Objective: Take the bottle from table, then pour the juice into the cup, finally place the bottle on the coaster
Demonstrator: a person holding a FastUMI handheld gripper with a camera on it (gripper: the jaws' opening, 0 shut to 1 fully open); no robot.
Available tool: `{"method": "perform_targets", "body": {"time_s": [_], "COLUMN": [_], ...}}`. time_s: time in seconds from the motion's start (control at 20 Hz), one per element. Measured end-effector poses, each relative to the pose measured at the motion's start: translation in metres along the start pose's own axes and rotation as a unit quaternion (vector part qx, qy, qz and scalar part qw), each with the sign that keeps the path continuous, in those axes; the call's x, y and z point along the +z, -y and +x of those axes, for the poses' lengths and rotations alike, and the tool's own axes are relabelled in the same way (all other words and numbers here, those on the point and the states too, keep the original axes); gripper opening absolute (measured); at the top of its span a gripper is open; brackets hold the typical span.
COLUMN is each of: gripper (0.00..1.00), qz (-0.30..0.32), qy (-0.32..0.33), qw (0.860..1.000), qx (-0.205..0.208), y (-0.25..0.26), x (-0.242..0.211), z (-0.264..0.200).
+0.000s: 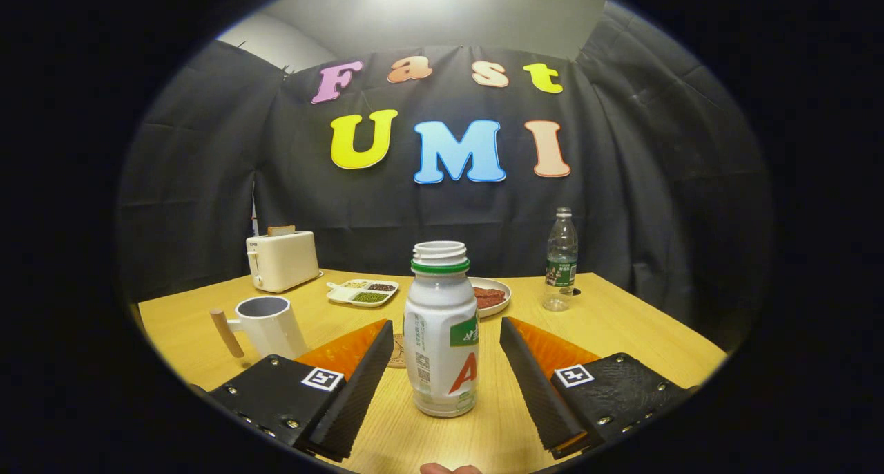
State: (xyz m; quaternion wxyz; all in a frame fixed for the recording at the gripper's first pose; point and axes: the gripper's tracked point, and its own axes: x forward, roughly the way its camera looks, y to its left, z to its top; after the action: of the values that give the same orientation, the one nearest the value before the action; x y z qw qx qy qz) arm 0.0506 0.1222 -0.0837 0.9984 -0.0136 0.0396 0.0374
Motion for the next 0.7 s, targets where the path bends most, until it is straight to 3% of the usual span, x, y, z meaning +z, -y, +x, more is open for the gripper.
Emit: {"method": "perform_targets", "body": {"time_s": [0.45, 0.55, 0.65, 0.7], "gripper": [0.96, 0.91, 0.73, 0.72], "qz": [0.018, 0.015, -0.009, -0.029], "qy": [-0.01, -0.018, -0.026, -0.027], "qw": [0.999, 0.998, 0.999, 0.998], "qx": [-0.044, -0.05, -0.047, -0.046], "y": [0.004, 0.005, 0.001, 0.0], "x": [-0.011, -0.014, -0.015, -0.014], "z": [0.032, 0.036, 0.04, 0.04]}}
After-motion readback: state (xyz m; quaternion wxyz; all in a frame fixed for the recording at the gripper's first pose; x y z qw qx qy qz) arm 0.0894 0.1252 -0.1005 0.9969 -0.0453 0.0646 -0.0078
